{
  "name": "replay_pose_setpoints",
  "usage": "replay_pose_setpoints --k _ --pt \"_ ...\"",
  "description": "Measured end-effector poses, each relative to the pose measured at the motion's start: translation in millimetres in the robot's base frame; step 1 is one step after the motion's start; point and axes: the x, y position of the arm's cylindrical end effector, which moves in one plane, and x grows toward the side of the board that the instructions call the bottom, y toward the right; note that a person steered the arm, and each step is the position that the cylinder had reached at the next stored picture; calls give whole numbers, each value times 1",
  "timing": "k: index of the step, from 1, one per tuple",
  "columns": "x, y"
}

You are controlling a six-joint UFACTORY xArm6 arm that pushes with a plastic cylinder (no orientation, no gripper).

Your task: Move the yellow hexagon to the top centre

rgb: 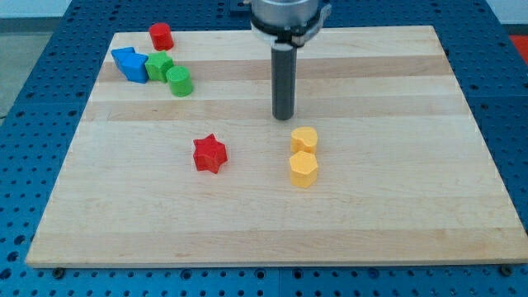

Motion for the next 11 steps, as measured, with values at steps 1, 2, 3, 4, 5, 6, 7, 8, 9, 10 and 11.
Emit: replay_pose_setpoints --k 1,2,3,4,5,6,7,8,9,10,11 --pt "7 0" --pt "7 0" --pt "12 -13" --pt "35 -35" --pt "67 -15" --pt "68 48" --pt "60 99" --pt "30 89" --pt "53 87" --pt "102 105" --pt "84 91"
